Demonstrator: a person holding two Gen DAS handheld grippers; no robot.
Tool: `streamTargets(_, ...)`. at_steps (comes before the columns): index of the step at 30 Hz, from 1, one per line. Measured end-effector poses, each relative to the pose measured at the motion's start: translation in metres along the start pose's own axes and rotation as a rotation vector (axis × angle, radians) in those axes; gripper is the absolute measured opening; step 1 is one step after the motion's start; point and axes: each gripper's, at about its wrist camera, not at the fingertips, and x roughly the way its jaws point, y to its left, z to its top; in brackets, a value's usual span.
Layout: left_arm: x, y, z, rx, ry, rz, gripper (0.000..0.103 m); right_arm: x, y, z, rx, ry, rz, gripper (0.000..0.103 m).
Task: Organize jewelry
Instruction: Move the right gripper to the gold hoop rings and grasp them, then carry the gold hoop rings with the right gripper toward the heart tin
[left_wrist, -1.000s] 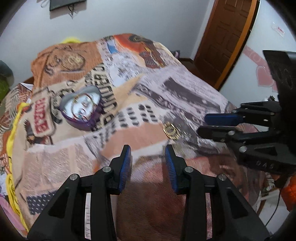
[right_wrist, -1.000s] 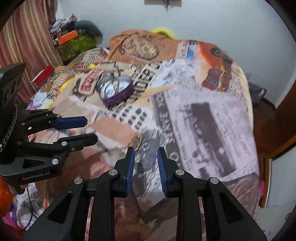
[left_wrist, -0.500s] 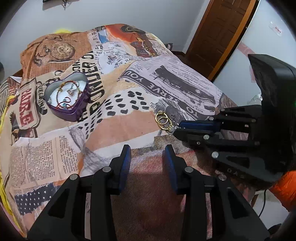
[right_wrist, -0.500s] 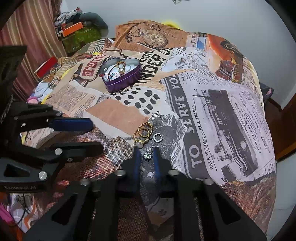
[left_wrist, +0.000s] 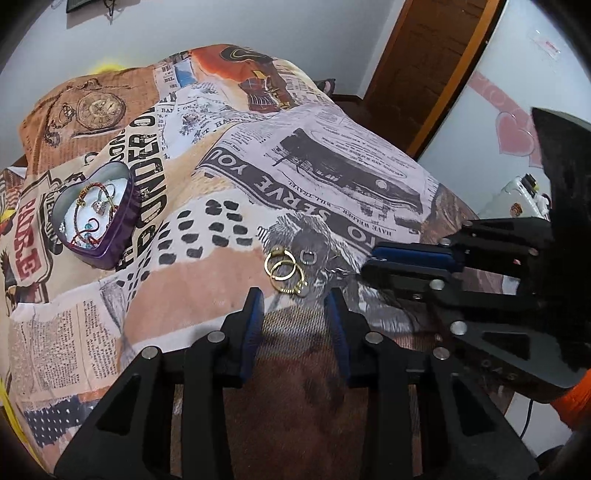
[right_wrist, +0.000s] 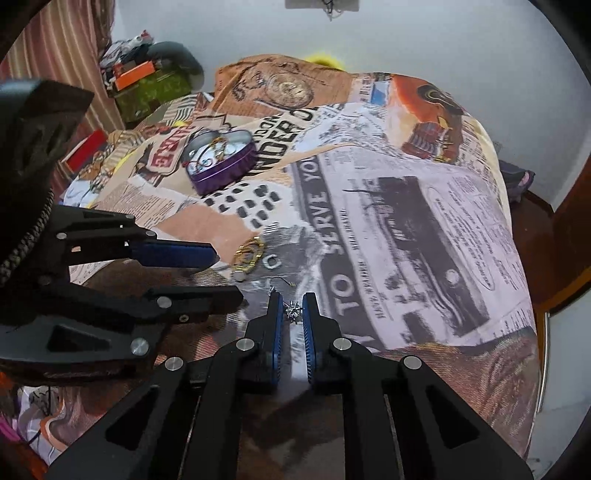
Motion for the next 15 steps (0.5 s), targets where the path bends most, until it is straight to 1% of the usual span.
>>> streamTargets(1, 0.001, 0.000, 0.001, -0.010, 0.000, 0.002, 0.030, -0.001, -0.002, 0.000, 0.003, -0.003, -0.002, 0.009)
streamTargets(2, 0.002, 0.001, 0.002, -0.015, 0.001, 0.005, 0.024, -0.002, -0.003, -0.001, 0.006, -0.007, -0.005, 0.009)
streamTargets(3, 0.003, 0.002, 0.003, -0.024, 0.001, 0.011, 0.020, -0.003, -0.005, -0.002, 0.009, -0.010, -0.006, 0.009)
streamTargets(5, 0.004, 0.004, 0.004, -0.042, -0.002, 0.016, 0.008, -0.004, -0.008, -0.002, 0.015, -0.014, -0.006, 0.009)
streamTargets(6, 0.004, 0.006, 0.004, -0.049, -0.003, 0.017, 0.006, -0.005, -0.009, -0.002, 0.018, -0.016, -0.004, 0.009)
streamTargets(8, 0.001, 0.010, 0.003, -0.070, -0.010, 0.003, 0.006, -0.006, -0.010, -0.001, 0.023, -0.023, 0.000, 0.009)
streamTargets(15, -0.014, 0.013, -0.002, -0.071, -0.047, 0.033, 0.006, -0.011, -0.006, 0.011, 0.028, -0.061, 0.015, 0.009)
